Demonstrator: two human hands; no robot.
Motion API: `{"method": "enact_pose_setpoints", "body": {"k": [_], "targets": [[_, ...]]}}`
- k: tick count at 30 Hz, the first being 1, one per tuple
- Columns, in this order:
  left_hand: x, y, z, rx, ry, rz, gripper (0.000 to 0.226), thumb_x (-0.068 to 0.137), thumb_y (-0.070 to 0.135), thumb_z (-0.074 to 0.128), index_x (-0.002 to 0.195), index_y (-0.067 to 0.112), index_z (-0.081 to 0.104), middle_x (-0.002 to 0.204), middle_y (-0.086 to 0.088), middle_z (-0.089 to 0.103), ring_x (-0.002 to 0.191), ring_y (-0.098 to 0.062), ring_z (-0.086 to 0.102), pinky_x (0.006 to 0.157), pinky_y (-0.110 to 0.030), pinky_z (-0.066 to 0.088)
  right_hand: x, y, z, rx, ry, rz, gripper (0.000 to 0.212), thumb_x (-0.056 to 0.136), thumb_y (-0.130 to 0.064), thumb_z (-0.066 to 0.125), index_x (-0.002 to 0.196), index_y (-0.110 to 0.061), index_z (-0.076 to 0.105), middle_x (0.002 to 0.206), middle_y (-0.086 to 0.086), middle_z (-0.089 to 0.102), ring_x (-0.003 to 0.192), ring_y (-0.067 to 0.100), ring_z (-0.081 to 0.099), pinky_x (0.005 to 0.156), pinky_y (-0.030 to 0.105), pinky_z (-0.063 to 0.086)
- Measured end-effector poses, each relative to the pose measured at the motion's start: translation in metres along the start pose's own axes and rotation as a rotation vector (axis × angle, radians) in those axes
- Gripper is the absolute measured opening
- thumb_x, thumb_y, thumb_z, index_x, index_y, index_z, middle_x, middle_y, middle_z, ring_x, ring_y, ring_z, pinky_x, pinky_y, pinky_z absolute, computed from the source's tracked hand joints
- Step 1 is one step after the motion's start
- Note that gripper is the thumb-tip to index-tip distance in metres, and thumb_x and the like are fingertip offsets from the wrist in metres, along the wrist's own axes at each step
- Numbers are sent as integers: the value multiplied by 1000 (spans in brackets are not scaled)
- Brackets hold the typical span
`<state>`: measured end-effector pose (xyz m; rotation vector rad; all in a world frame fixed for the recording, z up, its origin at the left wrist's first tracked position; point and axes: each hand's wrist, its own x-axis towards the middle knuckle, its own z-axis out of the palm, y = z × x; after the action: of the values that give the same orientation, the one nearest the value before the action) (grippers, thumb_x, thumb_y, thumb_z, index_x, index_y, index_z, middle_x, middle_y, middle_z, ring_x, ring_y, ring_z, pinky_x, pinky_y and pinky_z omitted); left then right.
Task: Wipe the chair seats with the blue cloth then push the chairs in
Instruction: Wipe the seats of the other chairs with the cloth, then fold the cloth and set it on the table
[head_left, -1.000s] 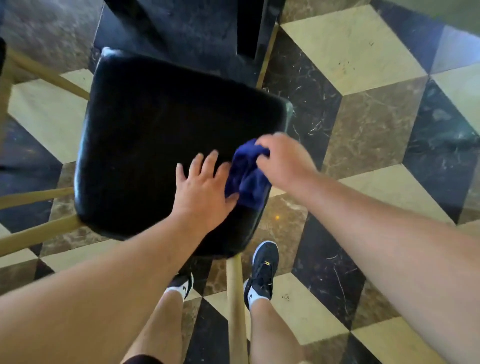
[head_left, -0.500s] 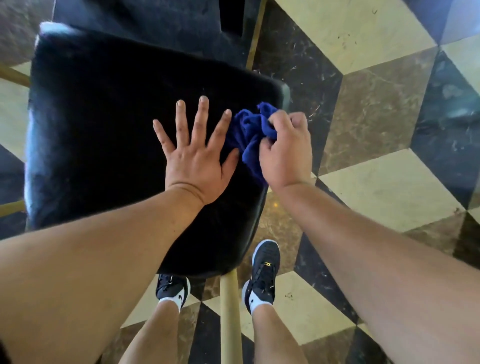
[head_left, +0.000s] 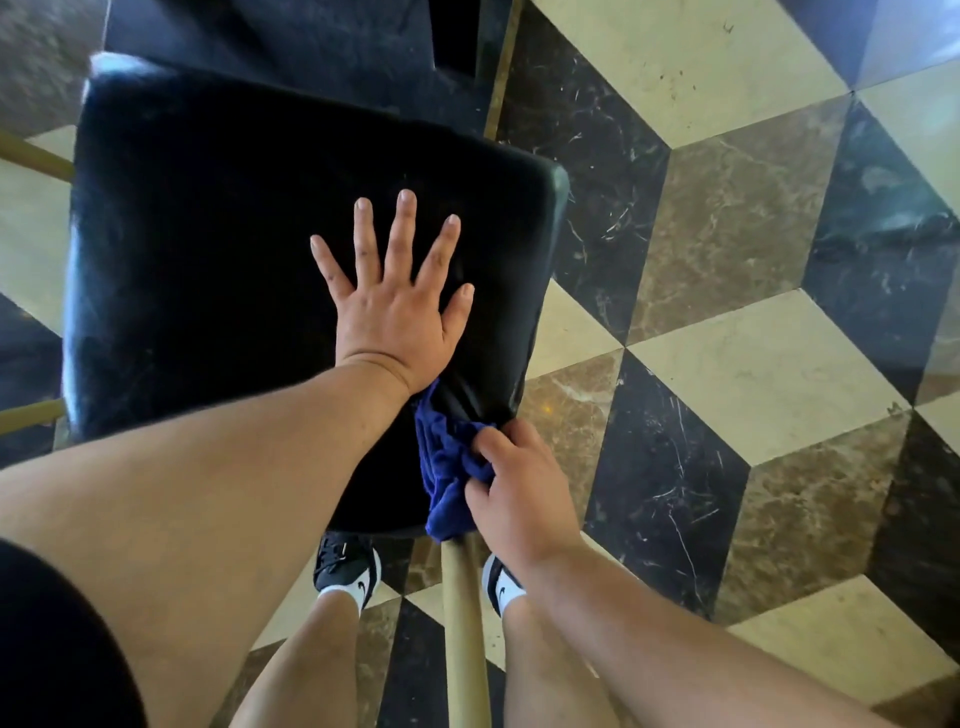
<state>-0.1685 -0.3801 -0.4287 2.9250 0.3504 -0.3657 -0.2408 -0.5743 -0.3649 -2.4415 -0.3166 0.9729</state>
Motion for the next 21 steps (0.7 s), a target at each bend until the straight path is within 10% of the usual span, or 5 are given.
{"method": "enact_pose_setpoints", "body": {"k": [6,10,13,17,21], "targets": [[-7,-1,-54,-56,-290,-47,75,106,62,37,169,37,5,179,-4,-10,164,-36,-10,127,-68,4,9,-23,-61,169,-46,137,13,89,-28,66,93,-38,58,88,-11,64,70,7,59,54,23,38],[-33,-1,-128,-496,-560,-229,49,113,44,42,155,22,52,167,-6,44,150,-28,42,118,-39,36,11,-74,-110,327,62,183,9,92,-35,69,84,-33,66,77,-15,69,73,2,63,64,27,47],[-59,-4,-201,-881,-904,-508,57,111,62,29,144,27,60,145,-1,66,131,-32,61,104,-42,39,1,-129,-141,406,86,159,21,96,-38,68,76,-35,68,66,-24,66,66,-6,60,61,20,40],[-85,-32,-287,-1351,-803,-697,66,99,80,39,124,29,72,111,2,82,109,-22,74,99,-45,50,-31,-211,-187,386,113,37,25,101,-37,62,82,-28,76,76,-17,74,75,-3,64,61,14,44],[-94,-58,-355,-1392,-581,-714,48,107,63,47,138,30,62,124,7,73,115,-19,68,99,-46,49,-72,-280,-231,336,134,-160,41,104,-38,55,86,-6,73,77,12,70,75,25,63,71,34,46]]}}
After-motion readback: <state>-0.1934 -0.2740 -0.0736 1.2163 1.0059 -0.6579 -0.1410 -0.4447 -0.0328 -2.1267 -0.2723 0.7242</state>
